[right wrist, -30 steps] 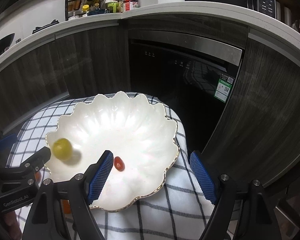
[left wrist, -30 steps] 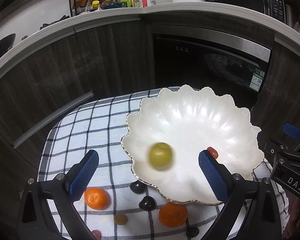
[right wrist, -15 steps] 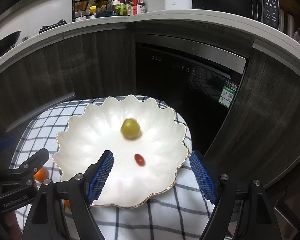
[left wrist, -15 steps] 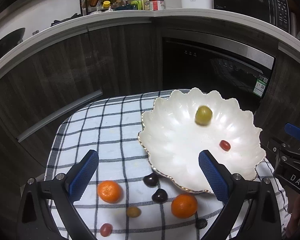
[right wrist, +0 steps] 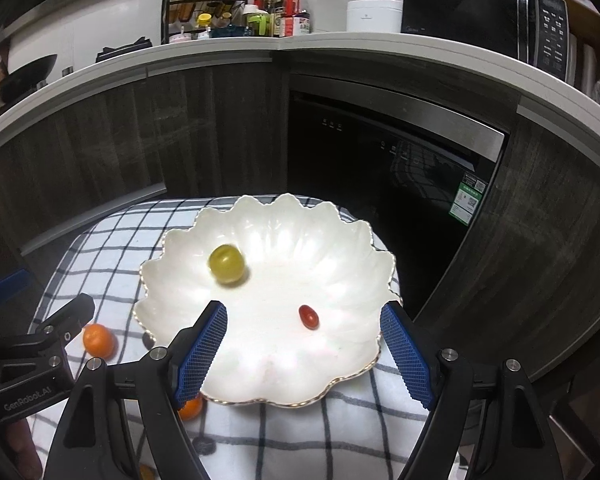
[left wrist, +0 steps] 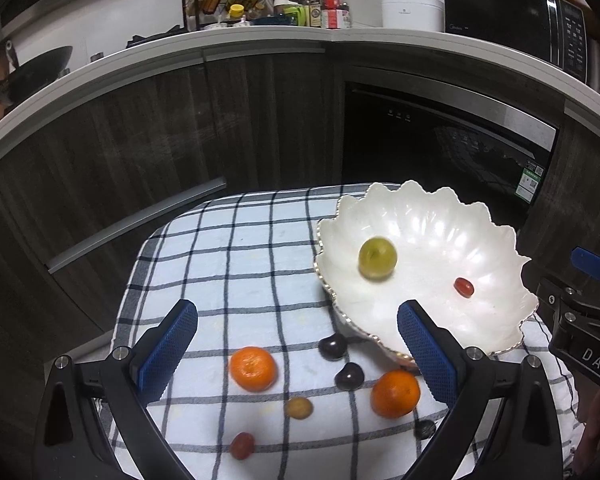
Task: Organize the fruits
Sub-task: 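Withdraw both tools from the bowl back over the fruits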
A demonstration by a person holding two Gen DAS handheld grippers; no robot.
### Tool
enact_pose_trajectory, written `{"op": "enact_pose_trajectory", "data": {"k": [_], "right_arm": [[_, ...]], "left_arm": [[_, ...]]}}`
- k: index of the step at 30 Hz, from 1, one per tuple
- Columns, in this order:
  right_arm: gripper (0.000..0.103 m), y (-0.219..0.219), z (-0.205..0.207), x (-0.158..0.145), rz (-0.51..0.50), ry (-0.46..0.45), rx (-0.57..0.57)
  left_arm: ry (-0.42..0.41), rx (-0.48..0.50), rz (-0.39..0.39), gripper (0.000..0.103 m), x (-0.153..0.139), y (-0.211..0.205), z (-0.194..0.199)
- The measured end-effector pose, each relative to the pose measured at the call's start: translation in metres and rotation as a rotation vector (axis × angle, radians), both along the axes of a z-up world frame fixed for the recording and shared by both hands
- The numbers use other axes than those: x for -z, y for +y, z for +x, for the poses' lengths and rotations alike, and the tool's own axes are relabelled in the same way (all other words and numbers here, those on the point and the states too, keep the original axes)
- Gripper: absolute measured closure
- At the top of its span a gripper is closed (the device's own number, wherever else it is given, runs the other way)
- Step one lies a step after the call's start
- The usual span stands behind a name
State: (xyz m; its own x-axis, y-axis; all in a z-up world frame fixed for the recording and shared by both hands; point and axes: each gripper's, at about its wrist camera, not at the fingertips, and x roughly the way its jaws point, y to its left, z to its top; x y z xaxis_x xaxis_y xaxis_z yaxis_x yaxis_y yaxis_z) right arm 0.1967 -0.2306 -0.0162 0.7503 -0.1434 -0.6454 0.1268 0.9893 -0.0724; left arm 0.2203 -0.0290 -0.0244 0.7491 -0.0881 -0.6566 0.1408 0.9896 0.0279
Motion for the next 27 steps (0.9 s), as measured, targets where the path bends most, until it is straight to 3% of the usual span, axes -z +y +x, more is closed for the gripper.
{"op": "enact_pose_trajectory", "data": {"k": [27], "right_arm": [[0.023, 0.062, -0.022, 0.013, -0.013, 0.014, -0.091]], "left_arm": [[0.016, -0.056, -0.003, 0.001, 0.015, 0.056, -0.034]]}}
